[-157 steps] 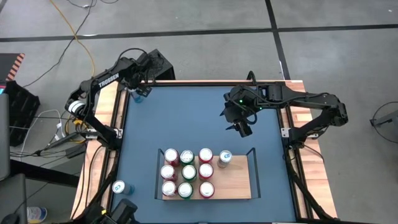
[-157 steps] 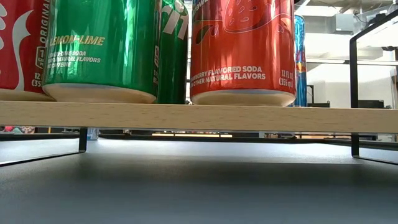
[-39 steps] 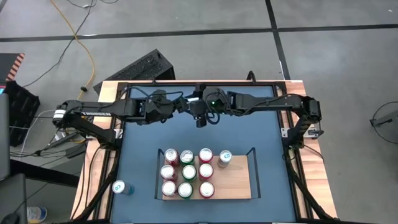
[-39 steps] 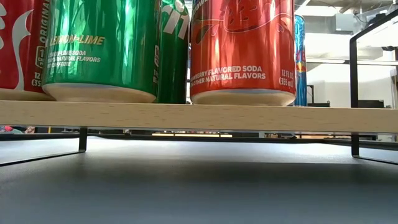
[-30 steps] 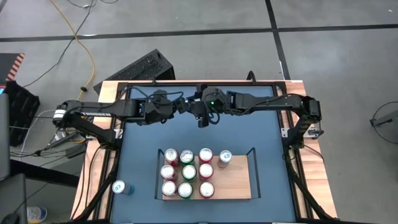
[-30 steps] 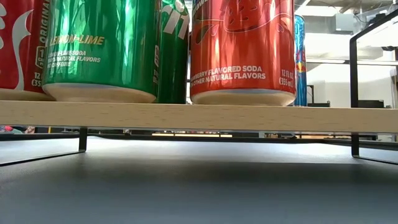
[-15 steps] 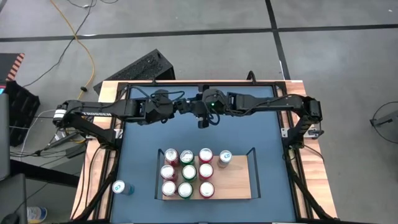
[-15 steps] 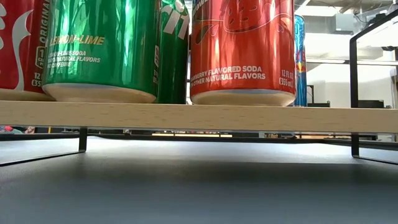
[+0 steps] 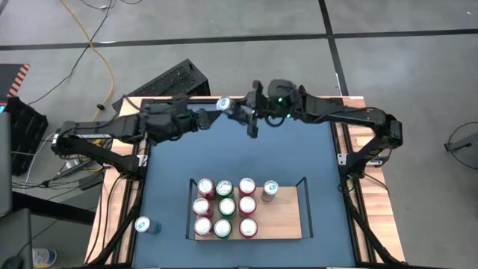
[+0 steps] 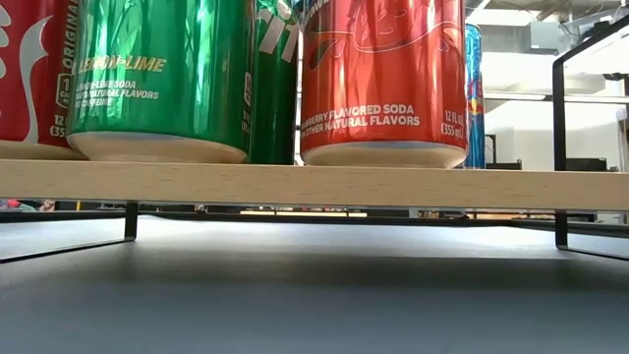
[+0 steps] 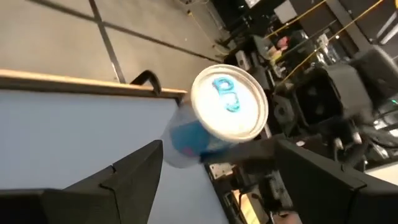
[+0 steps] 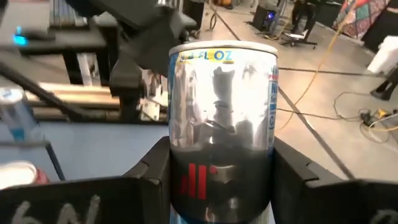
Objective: Place canned beverage on shelf
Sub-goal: Put the top blue soda can on the shelf aligned with the other blue soda can
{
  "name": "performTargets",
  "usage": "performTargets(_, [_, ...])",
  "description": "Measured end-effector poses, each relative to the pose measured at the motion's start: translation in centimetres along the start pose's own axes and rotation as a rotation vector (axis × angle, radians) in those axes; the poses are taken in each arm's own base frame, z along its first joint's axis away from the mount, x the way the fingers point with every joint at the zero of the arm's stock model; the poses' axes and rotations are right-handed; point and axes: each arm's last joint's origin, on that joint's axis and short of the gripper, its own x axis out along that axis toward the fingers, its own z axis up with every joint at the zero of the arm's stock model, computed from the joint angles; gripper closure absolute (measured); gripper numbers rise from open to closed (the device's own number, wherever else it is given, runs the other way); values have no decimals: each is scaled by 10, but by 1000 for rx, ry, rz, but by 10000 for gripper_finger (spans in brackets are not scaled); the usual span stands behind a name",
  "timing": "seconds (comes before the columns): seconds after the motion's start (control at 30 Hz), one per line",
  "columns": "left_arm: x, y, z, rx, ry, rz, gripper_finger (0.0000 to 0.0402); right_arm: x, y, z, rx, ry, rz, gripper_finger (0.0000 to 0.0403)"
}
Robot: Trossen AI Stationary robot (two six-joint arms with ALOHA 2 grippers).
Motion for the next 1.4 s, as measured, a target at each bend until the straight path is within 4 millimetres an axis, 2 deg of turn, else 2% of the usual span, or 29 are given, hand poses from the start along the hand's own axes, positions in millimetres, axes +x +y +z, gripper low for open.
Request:
performTargets(0.1, [-11, -1, 9, 17, -32, -13, 107, -11, -7, 6, 69, -32, 63, 233])
performTargets(0.27, [-27, -3, 19, 56, -63, -41, 107, -41, -1, 26, 99, -119, 120, 233])
performTargets(0.4, [-36, -5, 22, 77, -88, -45, 106, -80, 16, 40, 102, -226, 164, 233])
performTargets(0.53, [-38, -5, 22, 82, -104, -38, 106, -133, 31, 52, 139, -330, 226, 229])
performTargets(0.67, [-36, -5, 19, 88, -86, -42, 106, -184, 49, 50, 192, -417, 249, 223])
performTargets(0.8, [-35, -5, 19, 91, -81, -42, 106, -214, 72, 31, 233, -426, 263, 229])
performTargets(0.97, [-43, -5, 25, 111, -95, -57, 106, -227, 115, 1, 341, -542, 298, 228])
performTargets(1.13, [-57, -4, 36, 103, -116, -86, 106, -228, 172, -44, 424, -599, 126, 228])
performTargets(1.27, [-70, -1, 43, 102, -90, -115, 106, -220, 213, -74, 478, -548, -44, 228])
performTargets(1.4, [-75, 4, 45, 117, -63, -104, 106, -203, 242, -86, 491, -559, -94, 228])
